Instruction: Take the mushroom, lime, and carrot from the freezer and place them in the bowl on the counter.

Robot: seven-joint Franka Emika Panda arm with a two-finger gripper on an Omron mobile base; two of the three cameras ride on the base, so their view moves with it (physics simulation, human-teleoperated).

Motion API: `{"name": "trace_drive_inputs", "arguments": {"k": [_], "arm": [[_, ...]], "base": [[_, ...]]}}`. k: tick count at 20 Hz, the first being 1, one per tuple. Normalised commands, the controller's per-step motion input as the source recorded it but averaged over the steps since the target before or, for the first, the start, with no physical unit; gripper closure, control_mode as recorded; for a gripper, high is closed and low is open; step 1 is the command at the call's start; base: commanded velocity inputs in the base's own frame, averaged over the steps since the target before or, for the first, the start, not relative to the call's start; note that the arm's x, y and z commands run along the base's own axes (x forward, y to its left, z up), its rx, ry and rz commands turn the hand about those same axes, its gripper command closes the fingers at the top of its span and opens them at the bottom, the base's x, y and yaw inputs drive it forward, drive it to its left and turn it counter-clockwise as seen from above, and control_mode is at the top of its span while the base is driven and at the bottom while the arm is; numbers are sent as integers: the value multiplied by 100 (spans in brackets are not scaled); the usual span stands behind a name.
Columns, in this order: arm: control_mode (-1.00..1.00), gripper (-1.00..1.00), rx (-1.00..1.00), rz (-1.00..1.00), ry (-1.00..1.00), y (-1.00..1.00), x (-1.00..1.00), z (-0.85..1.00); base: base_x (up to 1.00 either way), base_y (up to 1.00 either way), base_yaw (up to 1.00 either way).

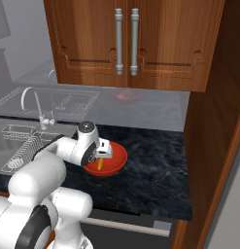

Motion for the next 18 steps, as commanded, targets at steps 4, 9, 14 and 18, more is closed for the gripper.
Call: {"name": "trace_drive_inputs", "arguments": {"k": [4,9,14,18], "arm": [[-100,-100,0,0,0,0,0,0],[-100,-100,0,0,0,0,0,0],[-100,-100,0,0,-1,0,-7,14],[-100,-100,0,0,-5,-1,-48,36]], "base": [[0,0,0],[0,0,0],[0,0,0],[0,0,0]]}}
